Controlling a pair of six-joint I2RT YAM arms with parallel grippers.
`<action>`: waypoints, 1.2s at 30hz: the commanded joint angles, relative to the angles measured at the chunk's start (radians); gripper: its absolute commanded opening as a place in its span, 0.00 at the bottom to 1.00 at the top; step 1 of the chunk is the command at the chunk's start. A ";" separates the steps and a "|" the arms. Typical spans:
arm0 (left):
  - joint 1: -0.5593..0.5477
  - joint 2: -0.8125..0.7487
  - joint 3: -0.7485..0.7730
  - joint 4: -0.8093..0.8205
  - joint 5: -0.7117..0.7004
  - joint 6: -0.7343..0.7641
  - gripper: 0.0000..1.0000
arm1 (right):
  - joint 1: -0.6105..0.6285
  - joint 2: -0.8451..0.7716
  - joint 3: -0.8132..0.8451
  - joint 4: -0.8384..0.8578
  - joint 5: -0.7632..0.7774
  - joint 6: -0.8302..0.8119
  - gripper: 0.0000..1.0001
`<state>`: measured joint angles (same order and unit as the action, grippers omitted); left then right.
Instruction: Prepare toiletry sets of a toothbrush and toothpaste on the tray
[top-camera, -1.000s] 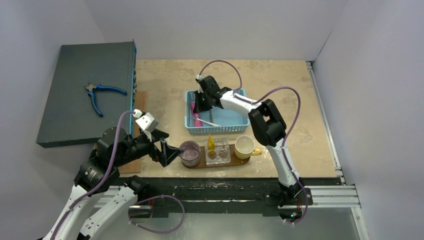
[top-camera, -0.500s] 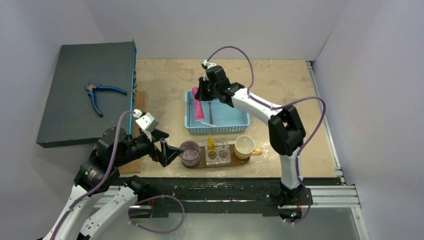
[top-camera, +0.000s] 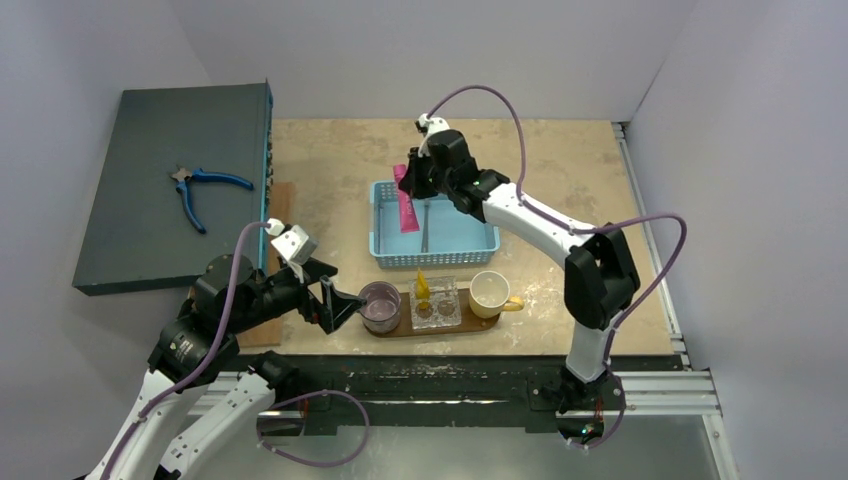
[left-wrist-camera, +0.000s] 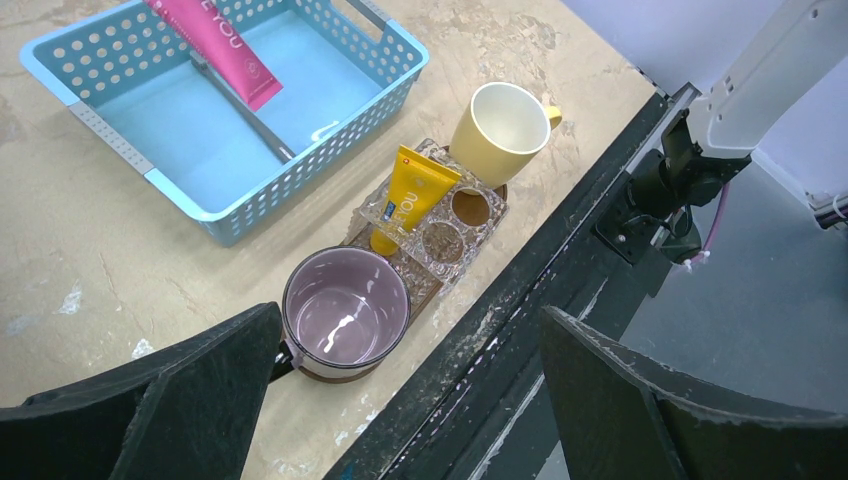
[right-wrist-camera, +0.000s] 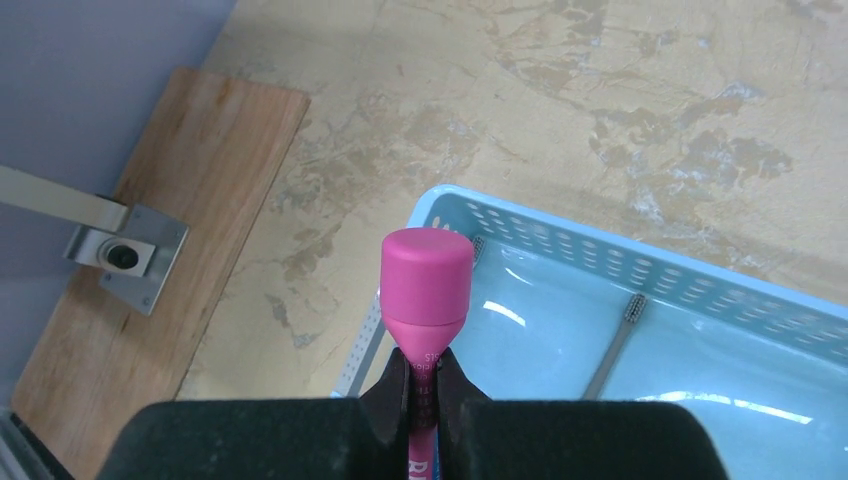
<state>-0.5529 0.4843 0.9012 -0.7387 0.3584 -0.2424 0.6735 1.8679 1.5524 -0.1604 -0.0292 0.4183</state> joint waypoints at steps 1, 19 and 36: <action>-0.002 -0.001 -0.002 0.018 0.000 0.013 1.00 | 0.000 -0.128 -0.032 0.065 -0.019 -0.078 0.00; -0.002 0.054 0.052 0.063 0.101 -0.092 1.00 | 0.110 -0.499 -0.169 -0.143 -0.055 -0.408 0.00; -0.002 0.172 0.156 -0.086 0.163 -0.164 1.00 | 0.479 -0.640 -0.227 -0.336 0.026 -0.723 0.00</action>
<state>-0.5529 0.6388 1.0134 -0.7887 0.4896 -0.3832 1.1023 1.2720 1.3388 -0.4801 -0.0364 -0.2035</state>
